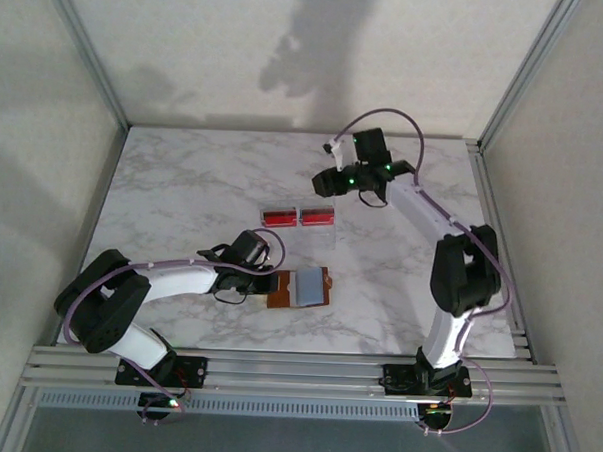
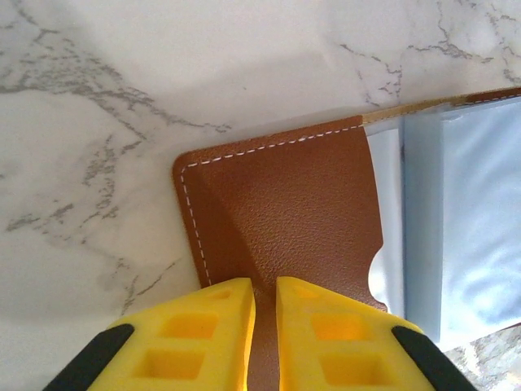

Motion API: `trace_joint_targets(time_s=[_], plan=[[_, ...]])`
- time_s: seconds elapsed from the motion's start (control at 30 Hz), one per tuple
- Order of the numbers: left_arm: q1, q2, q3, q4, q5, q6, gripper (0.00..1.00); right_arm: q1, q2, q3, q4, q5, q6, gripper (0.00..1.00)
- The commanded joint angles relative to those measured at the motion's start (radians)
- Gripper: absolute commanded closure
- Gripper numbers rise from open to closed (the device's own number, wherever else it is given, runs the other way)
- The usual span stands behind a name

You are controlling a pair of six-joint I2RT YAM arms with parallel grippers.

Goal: Put the credit cards into the card holder

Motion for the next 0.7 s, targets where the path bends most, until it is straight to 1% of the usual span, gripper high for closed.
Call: trace_joint_targets(time_s=[0.0, 0.1, 0.2, 0.3, 0.43, 0.57, 0.67], plan=[[-0.005, -0.002, -0.031, -0.054, -0.026, 0.006, 0.83, -0.012, 0.126, 0.162, -0.262, -0.124, -0.224, 0.51], [-0.006, -0.002, -0.021, -0.074, -0.04, 0.008, 0.82, -0.013, 0.222, 0.29, -0.384, -0.138, -0.284, 0.52], [-0.005, -0.007, -0.025, -0.072, -0.046, 0.0, 0.82, -0.014, 0.279, 0.364, -0.457, -0.17, -0.318, 0.54], [-0.005, 0.0, -0.02, -0.075, -0.039, -0.001, 0.82, -0.013, 0.337, 0.434, -0.548, -0.207, -0.35, 0.6], [-0.005, -0.015, -0.021, -0.092, -0.054, -0.002, 0.82, -0.013, 0.373, 0.452, -0.58, -0.181, -0.379, 0.68], [-0.005, -0.025, -0.014, -0.107, -0.057, 0.003, 0.82, -0.013, 0.378, 0.447, -0.593, -0.161, -0.39, 0.69], [-0.005, -0.032, -0.015, -0.107, -0.062, 0.001, 0.81, -0.014, 0.389, 0.468, -0.612, -0.157, -0.403, 0.73]])
